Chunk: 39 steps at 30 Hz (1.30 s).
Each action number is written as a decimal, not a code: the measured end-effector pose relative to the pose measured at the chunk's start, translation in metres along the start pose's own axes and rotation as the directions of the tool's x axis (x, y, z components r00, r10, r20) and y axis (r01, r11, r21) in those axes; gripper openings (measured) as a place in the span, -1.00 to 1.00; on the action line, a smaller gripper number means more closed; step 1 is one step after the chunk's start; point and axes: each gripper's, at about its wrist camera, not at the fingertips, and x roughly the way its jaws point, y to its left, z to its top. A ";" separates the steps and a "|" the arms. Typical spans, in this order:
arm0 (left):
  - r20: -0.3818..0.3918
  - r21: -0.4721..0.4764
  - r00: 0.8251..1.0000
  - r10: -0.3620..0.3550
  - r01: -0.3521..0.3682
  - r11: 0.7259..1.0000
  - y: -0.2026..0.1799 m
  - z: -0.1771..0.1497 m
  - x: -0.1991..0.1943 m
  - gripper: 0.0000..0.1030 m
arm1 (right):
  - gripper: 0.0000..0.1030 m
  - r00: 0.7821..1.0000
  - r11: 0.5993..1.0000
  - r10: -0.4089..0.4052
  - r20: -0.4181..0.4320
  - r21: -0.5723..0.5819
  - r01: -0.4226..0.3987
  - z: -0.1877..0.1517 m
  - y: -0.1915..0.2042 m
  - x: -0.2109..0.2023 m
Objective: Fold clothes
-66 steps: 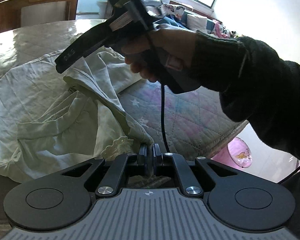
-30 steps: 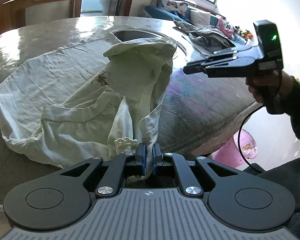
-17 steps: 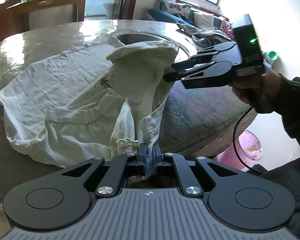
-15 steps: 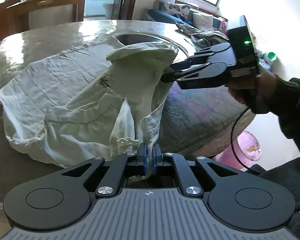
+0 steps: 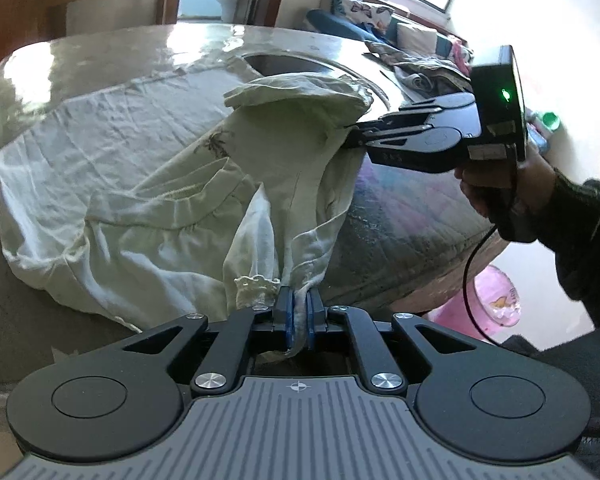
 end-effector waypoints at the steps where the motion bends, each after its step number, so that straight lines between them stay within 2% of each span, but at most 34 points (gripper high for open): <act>1: 0.015 0.006 1.000 0.017 -0.017 1.000 0.001 0.001 -0.004 -0.89 | -0.79 1.000 1.000 -0.003 0.005 -0.009 0.003 0.001 0.001 -0.002; 5: 0.084 0.019 0.993 0.082 -0.084 0.996 0.004 0.011 -0.022 -0.90 | -0.83 0.994 0.994 -0.049 0.095 -0.088 0.058 0.009 0.007 -0.025; 8: 0.169 0.012 0.979 0.116 -0.120 0.993 0.008 0.026 -0.045 -0.90 | -0.83 0.983 0.984 -0.085 0.162 -0.140 0.108 0.019 0.012 -0.039; 12: 0.278 0.018 0.947 0.163 -0.175 0.984 0.006 0.046 -0.074 -0.91 | -0.83 0.943 0.956 -0.143 0.300 -0.204 0.210 0.044 0.018 -0.062; 14: 0.352 0.008 0.918 0.181 -0.197 0.980 0.006 0.059 -0.095 -0.91 | -0.83 0.922 0.949 -0.154 0.356 -0.208 0.239 0.057 0.016 -0.073; 15: 0.385 0.002 0.904 0.187 -0.203 0.979 0.007 0.064 -0.104 -0.91 | -0.83 0.898 0.943 -0.167 0.407 -0.199 0.266 0.072 0.013 -0.083; 18: 0.504 -0.012 0.838 0.208 -0.234 0.972 0.005 0.083 -0.139 -0.91 | -0.82 0.854 0.938 -0.183 0.487 -0.174 0.300 0.093 0.007 -0.101; 22: 0.603 -0.011 0.767 0.221 -0.270 0.963 0.000 0.104 -0.172 -0.91 | -0.82 0.770 0.916 -0.207 0.603 -0.155 0.369 0.125 0.002 -0.133; 24: 0.648 -0.005 0.726 0.230 -0.297 0.955 -0.004 0.118 -0.189 -0.91 | -0.83 0.735 0.904 -0.212 0.644 -0.156 0.398 0.140 -0.002 -0.146; 26: 0.680 -0.001 0.696 0.231 -0.314 0.950 -0.007 0.131 -0.202 -0.91 | -0.82 0.705 0.892 -0.216 0.675 -0.157 0.423 0.153 -0.007 -0.155; 30: 0.719 -0.002 0.656 0.228 -0.326 0.945 -0.010 0.158 -0.225 -0.91 | -0.83 0.654 0.871 -0.223 0.723 -0.154 0.467 0.176 -0.018 -0.170; 34: 0.769 0.017 0.604 0.209 -0.346 0.938 -0.019 0.180 -0.250 -0.91 | -0.83 0.609 0.857 -0.225 0.761 -0.143 0.495 0.192 -0.027 -0.185; 37: 0.784 0.027 0.589 0.198 -0.351 0.936 -0.022 0.197 -0.257 -0.91 | -0.82 0.590 0.850 -0.229 0.774 -0.136 0.508 0.202 -0.035 -0.190; 38: 0.784 0.027 0.588 0.198 -0.351 0.936 -0.021 0.201 -0.258 -0.91 | -0.82 0.585 0.849 -0.230 0.778 -0.133 0.512 0.206 -0.038 -0.192; 39: 0.780 0.026 0.593 0.200 -0.350 0.936 -0.019 0.207 -0.257 -0.90 | -0.82 0.592 0.851 -0.229 0.773 -0.137 0.508 0.210 -0.042 -0.191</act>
